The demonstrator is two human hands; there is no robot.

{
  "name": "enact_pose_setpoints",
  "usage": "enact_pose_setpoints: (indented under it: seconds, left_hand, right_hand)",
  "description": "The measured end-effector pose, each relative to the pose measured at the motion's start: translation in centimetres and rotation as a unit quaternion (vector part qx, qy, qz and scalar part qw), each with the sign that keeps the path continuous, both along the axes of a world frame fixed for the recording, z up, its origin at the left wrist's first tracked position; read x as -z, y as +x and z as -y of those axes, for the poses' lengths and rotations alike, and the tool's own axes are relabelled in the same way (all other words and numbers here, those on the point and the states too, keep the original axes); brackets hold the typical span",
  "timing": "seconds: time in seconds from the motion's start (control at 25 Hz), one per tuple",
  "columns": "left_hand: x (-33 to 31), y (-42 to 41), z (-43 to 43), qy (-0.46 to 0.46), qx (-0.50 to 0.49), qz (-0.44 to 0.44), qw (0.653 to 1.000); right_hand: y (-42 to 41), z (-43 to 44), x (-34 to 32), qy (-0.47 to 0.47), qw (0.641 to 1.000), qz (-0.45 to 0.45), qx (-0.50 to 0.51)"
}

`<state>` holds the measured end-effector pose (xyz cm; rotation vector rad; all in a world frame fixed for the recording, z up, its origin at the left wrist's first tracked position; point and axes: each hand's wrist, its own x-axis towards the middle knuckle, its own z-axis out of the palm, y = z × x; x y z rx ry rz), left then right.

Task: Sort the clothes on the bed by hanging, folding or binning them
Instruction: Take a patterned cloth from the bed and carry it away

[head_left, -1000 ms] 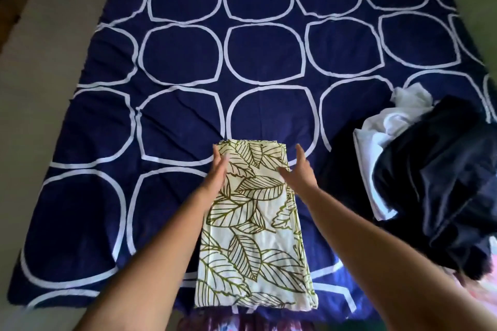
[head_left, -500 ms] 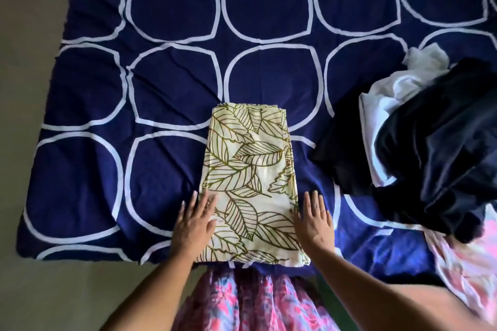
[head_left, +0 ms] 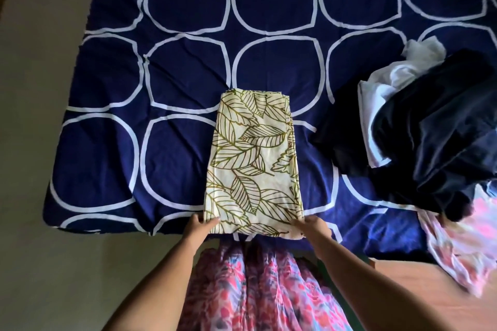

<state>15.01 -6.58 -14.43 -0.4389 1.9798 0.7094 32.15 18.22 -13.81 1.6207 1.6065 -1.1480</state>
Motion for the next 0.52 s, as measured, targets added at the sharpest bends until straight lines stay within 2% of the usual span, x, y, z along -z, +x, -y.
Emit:
enact_pose_setpoints:
  seconds: [0.04,0.12,0.24,0.32,0.44,0.52]
  left_hand:
    - [0.0,0.2,-0.2,-0.005,0.007,0.009,1.000]
    - [-0.7,1.0,-0.3,0.027,-0.044,0.012,0.999]
    - [-2.3,1.3,0.1,0.112,-0.171,0.075,0.976]
    - [-3.4,1.3,0.7,0.157,-0.212,0.093,0.960]
    - [-4.6,1.5,1.2,0.153,-0.215,0.085,0.961]
    - [-5.4,2.3,1.5,0.129,-0.182,0.084,0.971]
  right_hand:
    - [0.1,-0.2,0.3,-0.027,1.000,-0.008,-0.003]
    - [0.2,0.1,-1.0,-0.060,0.994,-0.070,0.062]
    - [0.6,0.4,-2.7,-0.057,0.975,-0.135,0.165]
    - [0.9,0.4,-3.9,-0.044,0.967,-0.154,0.198]
    - [1.3,0.4,-5.7,-0.065,0.967,-0.142,0.203]
    - [1.7,0.4,-7.0,-0.098,0.974,-0.115,0.168]
